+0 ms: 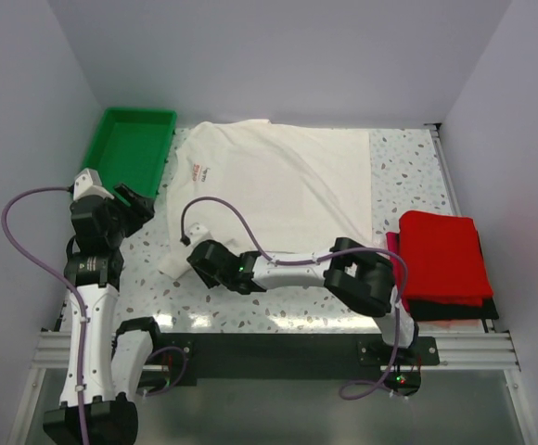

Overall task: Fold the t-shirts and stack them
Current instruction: Flatten the tshirt out

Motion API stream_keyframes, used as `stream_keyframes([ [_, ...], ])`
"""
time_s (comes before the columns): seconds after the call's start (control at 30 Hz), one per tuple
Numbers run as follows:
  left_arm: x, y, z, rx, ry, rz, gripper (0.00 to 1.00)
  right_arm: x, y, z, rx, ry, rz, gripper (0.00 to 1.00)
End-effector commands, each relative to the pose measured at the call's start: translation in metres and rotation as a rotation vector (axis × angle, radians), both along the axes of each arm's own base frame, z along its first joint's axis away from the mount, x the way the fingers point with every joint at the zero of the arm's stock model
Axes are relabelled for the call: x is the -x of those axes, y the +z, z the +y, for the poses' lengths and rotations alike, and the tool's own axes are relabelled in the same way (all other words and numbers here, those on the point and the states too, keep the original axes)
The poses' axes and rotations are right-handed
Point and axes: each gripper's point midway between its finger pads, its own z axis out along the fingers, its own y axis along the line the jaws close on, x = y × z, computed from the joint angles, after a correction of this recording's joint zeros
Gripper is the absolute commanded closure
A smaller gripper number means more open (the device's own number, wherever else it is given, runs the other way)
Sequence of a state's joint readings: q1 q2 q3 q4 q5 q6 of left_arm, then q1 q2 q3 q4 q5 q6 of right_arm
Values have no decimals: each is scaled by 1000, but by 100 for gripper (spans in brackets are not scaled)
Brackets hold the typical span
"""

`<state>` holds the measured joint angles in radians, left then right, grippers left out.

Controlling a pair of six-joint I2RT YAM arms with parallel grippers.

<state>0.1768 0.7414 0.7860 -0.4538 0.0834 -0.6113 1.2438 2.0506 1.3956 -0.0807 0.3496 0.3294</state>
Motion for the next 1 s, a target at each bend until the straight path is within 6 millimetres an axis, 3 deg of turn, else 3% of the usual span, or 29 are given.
stream_keyframes([
  [0.0, 1, 10, 12, -83, 23, -13, 31, -16, 27, 32, -94, 11, -101, 59],
  [0.2, -4, 5, 18, -121, 32, -12, 30, -20, 15, 49, -84, 28, -99, 57],
  [0.37, -9, -1, 19, -123, 28, 2, 30, -22, -5, 47, -47, 8, -84, 57],
  [0.43, -10, -5, 19, -120, 29, 8, 30, -22, -11, 42, -38, -12, -81, 60],
  [0.57, -10, -9, 17, -103, 25, 14, 30, -21, -14, 30, -27, -44, -74, 80],
  [0.67, -9, -18, 13, -78, 15, 30, 31, -20, -10, 16, -25, -77, -77, 98],
  [0.8, -7, -31, 7, -30, 4, 51, 34, -10, 2, -5, -44, -76, -58, 100],
  [0.83, -7, -35, 5, -19, -2, 56, 34, -8, 17, -6, -70, -67, -61, 100],
  [0.9, -7, -44, -1, 19, -16, 73, 35, 1, 18, -11, -75, -38, -34, 100],
  [0.97, -6, -55, -6, 48, -30, 96, 35, 8, 31, -12, -107, -9, -22, 100],
])
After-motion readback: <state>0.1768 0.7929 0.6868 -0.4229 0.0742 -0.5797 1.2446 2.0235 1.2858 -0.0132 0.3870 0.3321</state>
